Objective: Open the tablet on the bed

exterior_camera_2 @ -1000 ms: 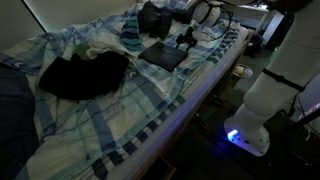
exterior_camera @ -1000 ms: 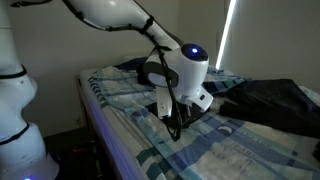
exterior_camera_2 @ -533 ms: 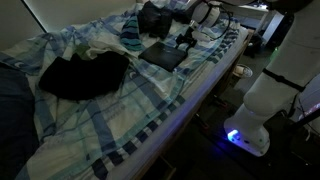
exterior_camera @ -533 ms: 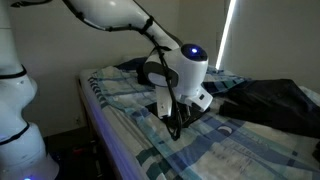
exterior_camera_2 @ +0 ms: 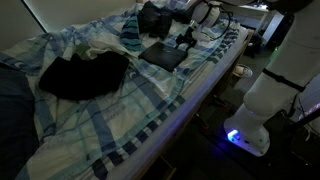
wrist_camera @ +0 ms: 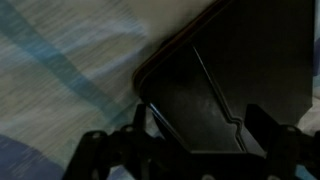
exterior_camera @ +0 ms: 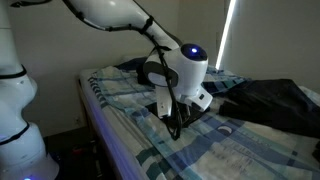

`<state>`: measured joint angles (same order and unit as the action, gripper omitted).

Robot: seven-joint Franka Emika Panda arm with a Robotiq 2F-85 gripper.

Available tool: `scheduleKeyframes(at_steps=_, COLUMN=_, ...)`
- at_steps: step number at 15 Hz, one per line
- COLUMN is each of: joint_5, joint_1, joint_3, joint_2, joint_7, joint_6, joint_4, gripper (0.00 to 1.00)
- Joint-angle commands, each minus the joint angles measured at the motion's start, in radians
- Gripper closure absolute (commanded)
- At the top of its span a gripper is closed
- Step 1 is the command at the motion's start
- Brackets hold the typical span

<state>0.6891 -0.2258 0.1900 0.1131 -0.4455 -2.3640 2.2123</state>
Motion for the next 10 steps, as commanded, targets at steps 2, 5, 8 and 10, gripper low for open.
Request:
scheduleKeyframes(at_steps=2, joint_5=0.003, joint_1=0.002, joint_3=-0.015, joint_2=-0.038, joint_7=0.016, joint_6=0.0, joint_4=0.027, gripper=0.0)
scheduleKeyframes(at_steps=5, joint_5=0.002, joint_1=0.003, joint_3=-0.016, joint_2=-0.04, joint_7=0.016, joint_6=0.001, joint_4=0.027, gripper=0.0)
scheduleKeyframes(at_steps=8, joint_5=0.001, joint_1=0.005, joint_3=-0.018, joint_2=-0.044, joint_7=0.017, joint_6=0.003, joint_4=0.026, gripper=0.0)
scheduleKeyframes(at_steps=10, joint_5=0.0, joint_1=0.007, joint_3=-0.019, joint_2=-0.046, joint_7=0.017, joint_6=0.003, joint_4=0.025, gripper=0.0)
